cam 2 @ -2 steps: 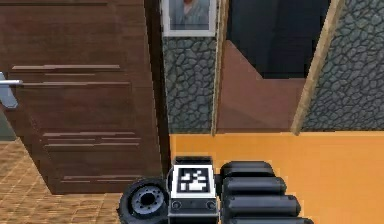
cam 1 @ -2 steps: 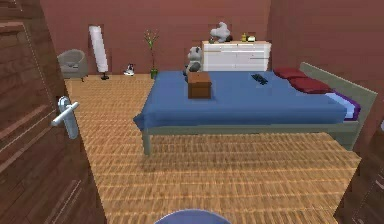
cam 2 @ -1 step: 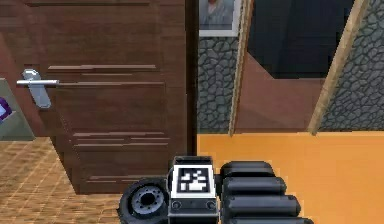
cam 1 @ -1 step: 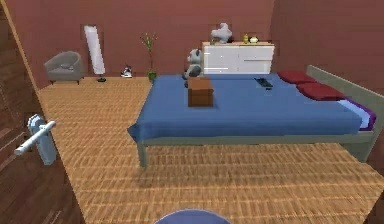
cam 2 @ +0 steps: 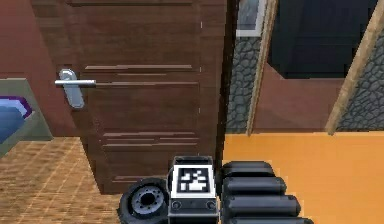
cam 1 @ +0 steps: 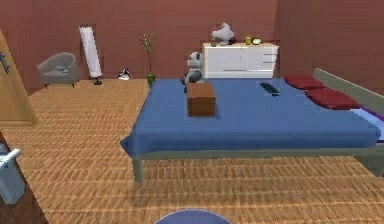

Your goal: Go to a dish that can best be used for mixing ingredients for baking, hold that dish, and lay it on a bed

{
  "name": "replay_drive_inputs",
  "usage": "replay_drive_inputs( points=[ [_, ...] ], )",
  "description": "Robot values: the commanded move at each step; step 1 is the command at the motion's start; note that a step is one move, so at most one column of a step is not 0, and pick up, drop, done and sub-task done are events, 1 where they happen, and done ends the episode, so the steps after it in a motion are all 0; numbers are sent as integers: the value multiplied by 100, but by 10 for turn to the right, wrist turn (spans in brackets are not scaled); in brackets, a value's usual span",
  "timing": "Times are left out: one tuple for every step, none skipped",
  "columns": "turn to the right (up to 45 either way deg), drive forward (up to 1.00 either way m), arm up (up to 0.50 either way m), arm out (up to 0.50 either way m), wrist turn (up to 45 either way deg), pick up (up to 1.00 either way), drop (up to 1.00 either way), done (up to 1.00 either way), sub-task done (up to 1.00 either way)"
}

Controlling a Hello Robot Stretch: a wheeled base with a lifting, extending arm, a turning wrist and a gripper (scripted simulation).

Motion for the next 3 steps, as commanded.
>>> replay_drive_inputs(
  points=[
    [-240,0,0,0,0,0,0,0,0],
    [0,80,0,0,0,0,0,0,0],
    [-210,0,0,0,0,0,0,0,0]
  ],
)
